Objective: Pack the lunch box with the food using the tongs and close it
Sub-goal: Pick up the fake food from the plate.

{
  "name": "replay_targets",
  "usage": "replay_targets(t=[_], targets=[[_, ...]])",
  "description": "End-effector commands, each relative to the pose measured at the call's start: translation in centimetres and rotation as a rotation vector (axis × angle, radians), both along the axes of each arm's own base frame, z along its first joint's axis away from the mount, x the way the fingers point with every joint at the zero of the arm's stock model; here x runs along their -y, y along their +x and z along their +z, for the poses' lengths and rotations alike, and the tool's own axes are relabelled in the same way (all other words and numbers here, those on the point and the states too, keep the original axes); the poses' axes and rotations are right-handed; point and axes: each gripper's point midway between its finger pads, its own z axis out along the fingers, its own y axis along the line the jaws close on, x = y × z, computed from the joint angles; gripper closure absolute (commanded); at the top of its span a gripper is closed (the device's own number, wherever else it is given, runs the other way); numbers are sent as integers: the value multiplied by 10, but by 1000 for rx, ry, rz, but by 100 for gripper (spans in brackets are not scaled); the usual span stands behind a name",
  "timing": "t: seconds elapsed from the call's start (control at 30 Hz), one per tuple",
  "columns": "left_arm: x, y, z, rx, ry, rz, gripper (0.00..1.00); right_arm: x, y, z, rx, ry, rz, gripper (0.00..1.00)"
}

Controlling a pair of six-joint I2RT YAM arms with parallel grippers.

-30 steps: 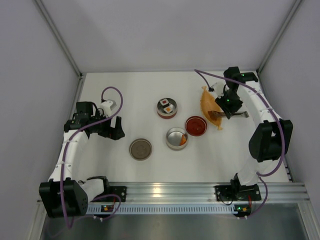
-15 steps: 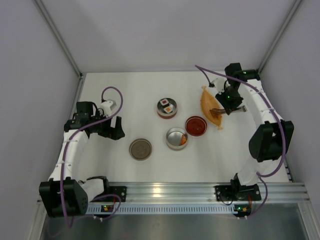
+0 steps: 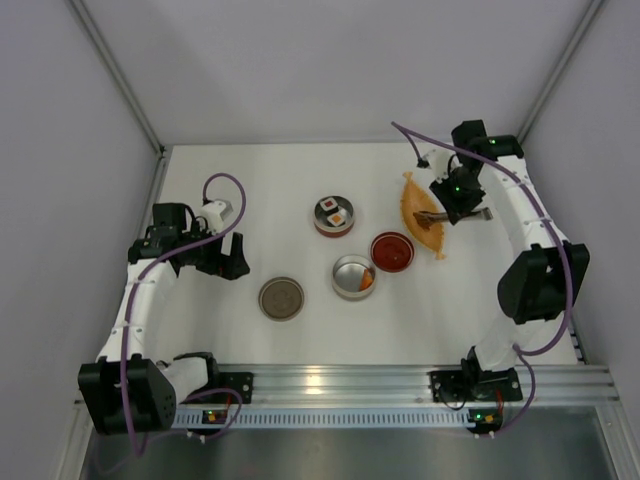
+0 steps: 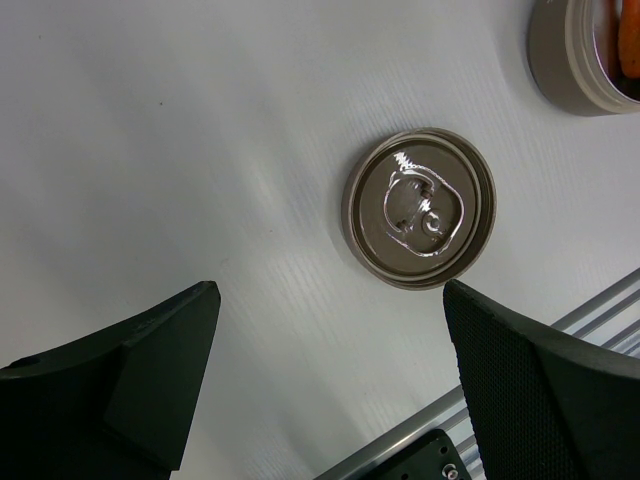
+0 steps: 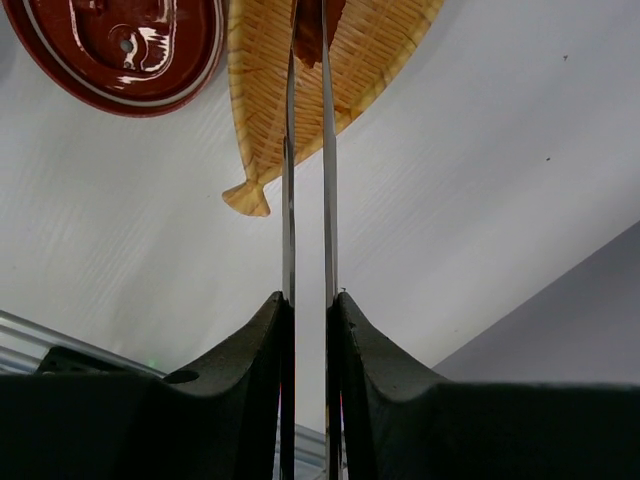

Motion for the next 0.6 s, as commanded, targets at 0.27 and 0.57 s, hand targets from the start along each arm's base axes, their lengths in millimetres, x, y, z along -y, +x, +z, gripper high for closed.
replay_targets(t=[0.27, 0.57], targets=[[2, 6, 7, 40, -10, -18, 2, -8, -13, 44, 91, 64, 31, 87], [2, 6, 7, 44, -7, -17, 2, -45, -59, 53, 86, 109, 132, 88]])
